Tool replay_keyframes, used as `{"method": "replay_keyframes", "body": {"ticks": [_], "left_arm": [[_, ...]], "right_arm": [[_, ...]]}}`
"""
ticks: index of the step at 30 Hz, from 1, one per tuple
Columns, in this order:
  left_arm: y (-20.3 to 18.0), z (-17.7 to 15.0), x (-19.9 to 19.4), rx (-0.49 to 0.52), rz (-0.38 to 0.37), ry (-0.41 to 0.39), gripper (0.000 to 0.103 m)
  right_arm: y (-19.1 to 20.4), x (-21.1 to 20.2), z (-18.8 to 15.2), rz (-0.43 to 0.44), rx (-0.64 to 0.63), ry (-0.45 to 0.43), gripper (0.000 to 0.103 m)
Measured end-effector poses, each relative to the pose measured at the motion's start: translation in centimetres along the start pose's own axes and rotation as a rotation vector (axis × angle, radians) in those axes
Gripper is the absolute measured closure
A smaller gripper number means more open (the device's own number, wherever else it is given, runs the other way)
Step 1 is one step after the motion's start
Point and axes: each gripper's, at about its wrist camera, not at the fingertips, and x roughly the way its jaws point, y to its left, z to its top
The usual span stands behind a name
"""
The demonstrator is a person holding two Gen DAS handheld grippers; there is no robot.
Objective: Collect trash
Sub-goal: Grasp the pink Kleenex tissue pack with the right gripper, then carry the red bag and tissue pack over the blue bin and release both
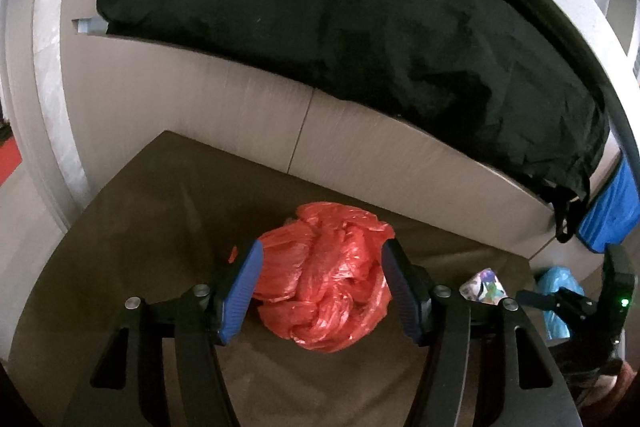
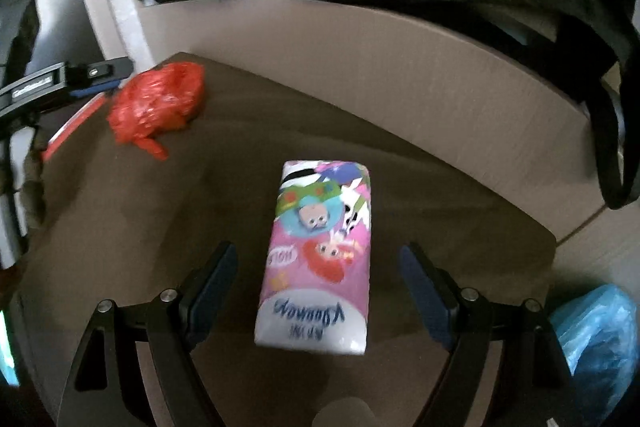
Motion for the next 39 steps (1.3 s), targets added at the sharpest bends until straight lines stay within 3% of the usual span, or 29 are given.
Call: {"method": "replay_keyframes", "body": {"ticks": [2,5,9,11,14,19,24,30,32,33,35,36,39], "left_arm": [[0.2,-0.2,0.0,0.001,-0.004,0.001,0.041],[0.5,-0.5,0.0,0.009,-0.008,0.006,0.038],[1.1,-0.8,0.7,-0.02,-0.048,0.033,0.018],[1.1,-0.8,1.3,-0.026,-0.034,0.043,0.011],[1.3,-0.7,2.1,-0.043,0.005,0.052,0.01],[2.5,-0.6,2.9,-0.115,0.057,0.042,0.01],[3.6,-0.1,3.6,-0.185,0.057,0.063,0.01],[4.3,-0.3,5.0,-0.289,0.017,0.165,0.014],[3.8,-0.4,5.0,-0.273,0.011,0.174,0.022],[3.4,-0.5,4.9,-0.267,-0.004,0.173,0.036],[2.7,-0.4,4.4,-0.261,-0.013,0.153,0.044],[2.4,-0.3,4.1,-0.25,-0.013,0.134,0.055],[0.9,0.1,2.7,-0.187,0.01,0.075,0.056]], "right_arm": [[0.3,1.1,0.4,-0.016,0.008,0.011,0.024],[0.7,2.4,0.6,-0.029,0.006,0.03,0.039],[1.0,2.4,0.4,-0.039,-0.007,0.033,0.045],[1.1,2.0,0.1,-0.04,0.014,0.03,0.053],[1.0,1.4,-0.3,0.015,0.064,0.023,0.055],[0.9,-0.1,-1.6,0.031,0.084,0.012,0.055],[1.4,-1.1,-2.5,0.042,0.091,0.001,0.055],[1.3,-2.3,-3.2,0.051,0.076,-0.014,0.055],[1.4,-2.5,-3.3,0.052,0.07,-0.02,0.055],[1.7,-2.5,-3.2,0.051,0.068,-0.023,0.055],[1.6,-2.7,-3.3,0.049,0.066,-0.029,0.055],[1.6,-2.8,-3.5,0.048,0.066,-0.033,0.055],[1.6,-3.2,-3.7,0.046,0.067,-0.041,0.055]]}}
